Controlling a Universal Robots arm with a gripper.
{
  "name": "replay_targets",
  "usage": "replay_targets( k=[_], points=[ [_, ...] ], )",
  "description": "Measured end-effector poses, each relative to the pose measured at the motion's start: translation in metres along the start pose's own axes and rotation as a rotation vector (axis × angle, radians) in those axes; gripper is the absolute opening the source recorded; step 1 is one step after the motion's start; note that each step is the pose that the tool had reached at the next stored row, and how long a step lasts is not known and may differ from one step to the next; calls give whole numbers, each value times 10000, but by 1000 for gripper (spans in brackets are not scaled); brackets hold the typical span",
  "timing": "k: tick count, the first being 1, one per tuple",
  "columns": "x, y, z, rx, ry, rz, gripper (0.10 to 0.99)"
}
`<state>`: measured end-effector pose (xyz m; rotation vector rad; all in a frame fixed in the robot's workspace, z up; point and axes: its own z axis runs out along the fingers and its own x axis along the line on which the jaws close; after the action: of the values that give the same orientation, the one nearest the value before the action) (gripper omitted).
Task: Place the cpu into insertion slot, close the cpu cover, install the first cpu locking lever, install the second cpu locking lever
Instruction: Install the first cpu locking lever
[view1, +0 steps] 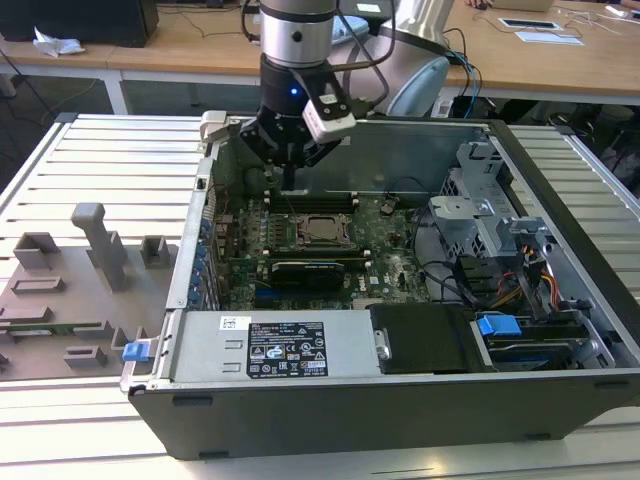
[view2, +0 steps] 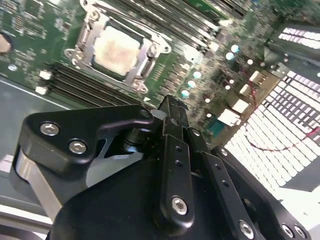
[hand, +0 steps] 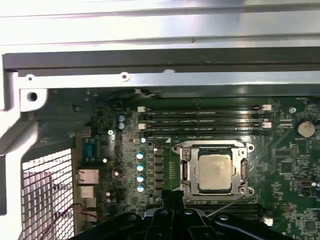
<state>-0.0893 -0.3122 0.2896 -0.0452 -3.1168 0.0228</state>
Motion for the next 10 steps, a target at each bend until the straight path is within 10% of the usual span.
replay_targets(
  k=[6,10],
  points=[
    [67,40,63,-1,0,0,110],
    [179,199,140,-3,0,0,110]
  ],
)
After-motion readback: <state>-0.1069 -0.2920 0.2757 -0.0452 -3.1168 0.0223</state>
